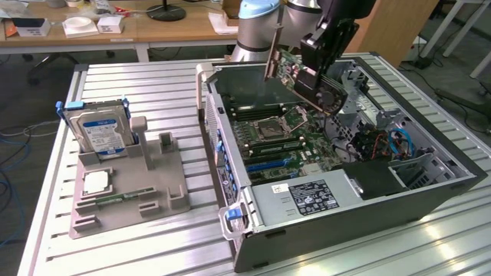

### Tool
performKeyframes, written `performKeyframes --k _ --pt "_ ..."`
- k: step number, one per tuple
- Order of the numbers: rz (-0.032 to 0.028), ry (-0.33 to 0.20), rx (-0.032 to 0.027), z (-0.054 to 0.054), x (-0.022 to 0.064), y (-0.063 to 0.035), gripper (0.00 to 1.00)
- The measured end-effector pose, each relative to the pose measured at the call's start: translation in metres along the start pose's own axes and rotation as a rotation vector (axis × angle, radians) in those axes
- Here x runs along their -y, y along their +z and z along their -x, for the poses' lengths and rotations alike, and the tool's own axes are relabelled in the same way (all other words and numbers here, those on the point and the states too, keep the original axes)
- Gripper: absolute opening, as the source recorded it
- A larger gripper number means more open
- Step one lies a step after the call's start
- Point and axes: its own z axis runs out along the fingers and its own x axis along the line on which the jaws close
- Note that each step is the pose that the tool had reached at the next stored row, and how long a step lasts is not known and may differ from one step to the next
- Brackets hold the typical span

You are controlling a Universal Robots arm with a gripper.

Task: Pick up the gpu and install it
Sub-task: 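Insert the gpu into the slot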

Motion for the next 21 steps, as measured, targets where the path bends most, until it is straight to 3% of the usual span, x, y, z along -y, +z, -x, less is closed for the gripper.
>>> performKeyframes --k 21 --pt "0.0007 -0.195 -0.0041 -0.0008 0.0012 0.0006 0.26"
